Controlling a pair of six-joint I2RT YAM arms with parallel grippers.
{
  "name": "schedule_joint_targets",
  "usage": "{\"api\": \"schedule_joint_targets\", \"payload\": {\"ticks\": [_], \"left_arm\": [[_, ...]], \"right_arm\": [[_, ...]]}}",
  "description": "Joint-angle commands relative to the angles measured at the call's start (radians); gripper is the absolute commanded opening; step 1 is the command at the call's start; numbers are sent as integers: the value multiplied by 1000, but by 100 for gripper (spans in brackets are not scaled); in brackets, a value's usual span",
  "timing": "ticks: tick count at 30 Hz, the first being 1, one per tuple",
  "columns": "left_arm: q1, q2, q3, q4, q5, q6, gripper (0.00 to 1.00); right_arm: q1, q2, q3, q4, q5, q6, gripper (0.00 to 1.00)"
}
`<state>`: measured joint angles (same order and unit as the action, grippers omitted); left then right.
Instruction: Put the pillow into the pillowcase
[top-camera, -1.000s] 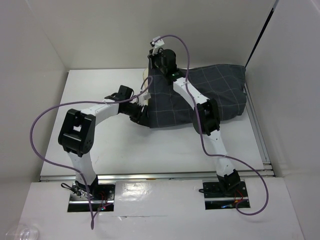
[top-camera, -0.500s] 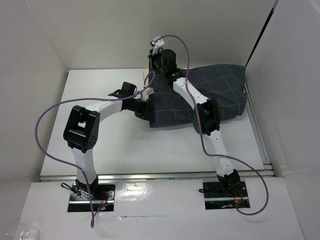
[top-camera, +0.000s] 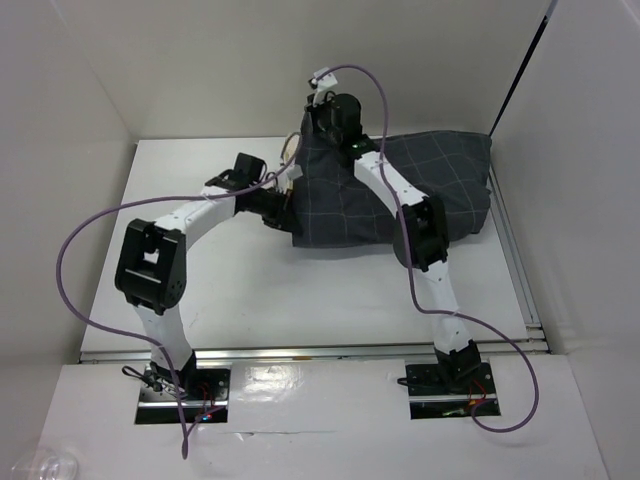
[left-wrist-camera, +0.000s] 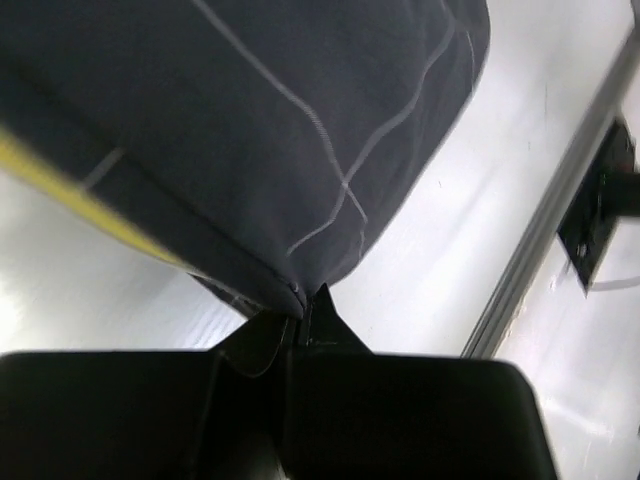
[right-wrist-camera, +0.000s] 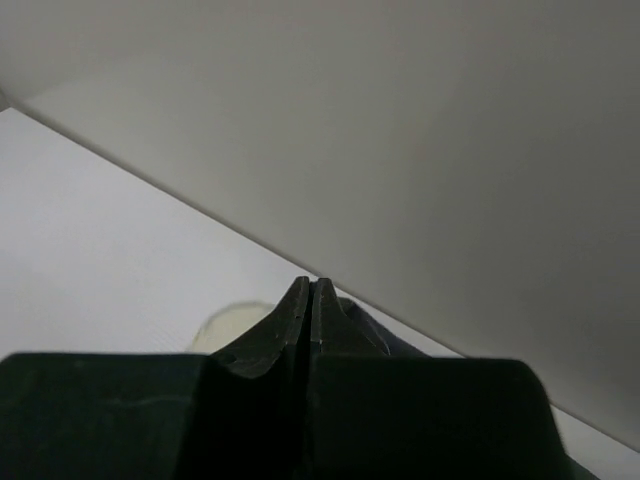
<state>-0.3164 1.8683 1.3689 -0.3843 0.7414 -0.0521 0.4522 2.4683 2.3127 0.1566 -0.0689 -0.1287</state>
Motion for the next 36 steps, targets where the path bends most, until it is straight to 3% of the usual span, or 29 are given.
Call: {"api": "schedule_joint_targets", "payload": {"ticks": [1,3,8,13,19,24,32,36], "left_arm": [[100,-126,140,-59,-117,-38,0],[184,-152,195,-68,-154,-95,0],[264,-233,318,-68,-336,-172,0],[273,-267,482,-91,-482,-153,0],[273,-368,493,31,-586,-101,0],[238,-403,544,85,-712,-17,0],[96,-432,699,194,-981,292,0],[96,-462,699,248,-1008,391,0]], "right_arm": [[-78,-222,-24,72,-6,-25,0],[-125,-274,-54,63,-17,-25,0],[-210,-436,-75,28,-52,-15,0],[-296,-573,-105,17,-77,4,0],[-391,-692,-163,40,-98,70,0],[-464,-775,-193,80,-108,124,0],[-656,-873,-153,130,-166,253,0],[-665,-1003,-330,194,-186,163,0]]}}
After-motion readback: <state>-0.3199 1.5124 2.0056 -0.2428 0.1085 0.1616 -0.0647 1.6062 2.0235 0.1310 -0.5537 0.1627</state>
